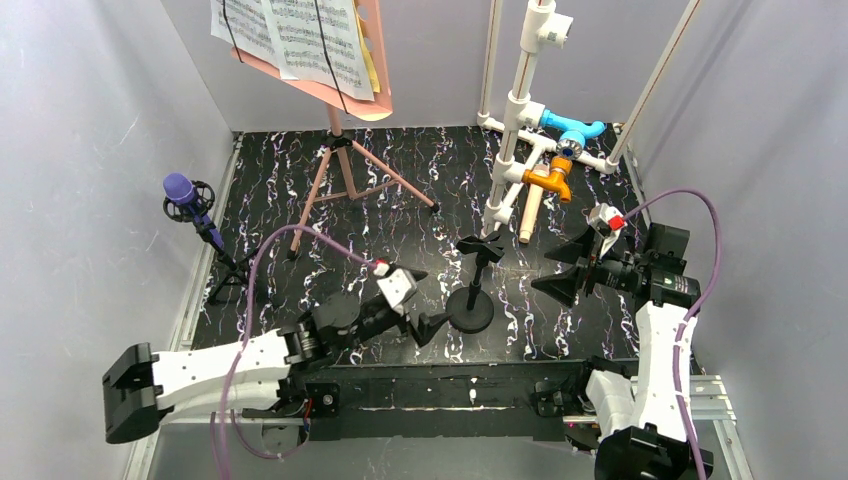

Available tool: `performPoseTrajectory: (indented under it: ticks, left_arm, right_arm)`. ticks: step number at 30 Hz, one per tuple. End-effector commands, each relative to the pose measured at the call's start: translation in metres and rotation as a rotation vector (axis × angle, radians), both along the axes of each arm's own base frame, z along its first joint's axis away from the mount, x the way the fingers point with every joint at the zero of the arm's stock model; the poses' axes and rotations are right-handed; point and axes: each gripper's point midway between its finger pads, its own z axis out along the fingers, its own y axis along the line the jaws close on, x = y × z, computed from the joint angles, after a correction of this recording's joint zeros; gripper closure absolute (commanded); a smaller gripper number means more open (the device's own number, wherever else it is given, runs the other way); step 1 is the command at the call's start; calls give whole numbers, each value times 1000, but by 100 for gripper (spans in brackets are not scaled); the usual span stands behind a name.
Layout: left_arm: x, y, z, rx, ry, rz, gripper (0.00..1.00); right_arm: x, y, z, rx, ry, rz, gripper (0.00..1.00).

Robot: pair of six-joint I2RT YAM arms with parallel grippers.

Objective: Pack up the instrument practice props
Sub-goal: Pick up the microphone stand at the center of the board.

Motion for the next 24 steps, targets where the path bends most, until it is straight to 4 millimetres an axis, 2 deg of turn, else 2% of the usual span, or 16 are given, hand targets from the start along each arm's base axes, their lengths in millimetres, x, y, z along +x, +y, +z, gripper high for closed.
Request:
performPoseTrajectory:
  ticks: [1, 4, 9, 17, 24]
  left_arm:
    - [19, -28, 32, -119, 3, -67, 4]
    - [26, -47, 30, -104, 24, -118, 6]
    - [35, -73, 22, -73, 59, -180, 14]
    - [44, -86, 9, -79, 108, -197, 24]
    - [48, -100, 4, -77, 133, -222, 36]
  right_arm:
    - [-9, 4, 3, 7, -59, 36, 7]
    - [-10, 4, 3, 5, -63, 37, 7]
    - [-11, 4, 2, 4, -65, 36, 6]
    - [-11, 4, 0, 5, -67, 37, 5]
    - [-10, 4, -1, 10, -61, 35, 4]
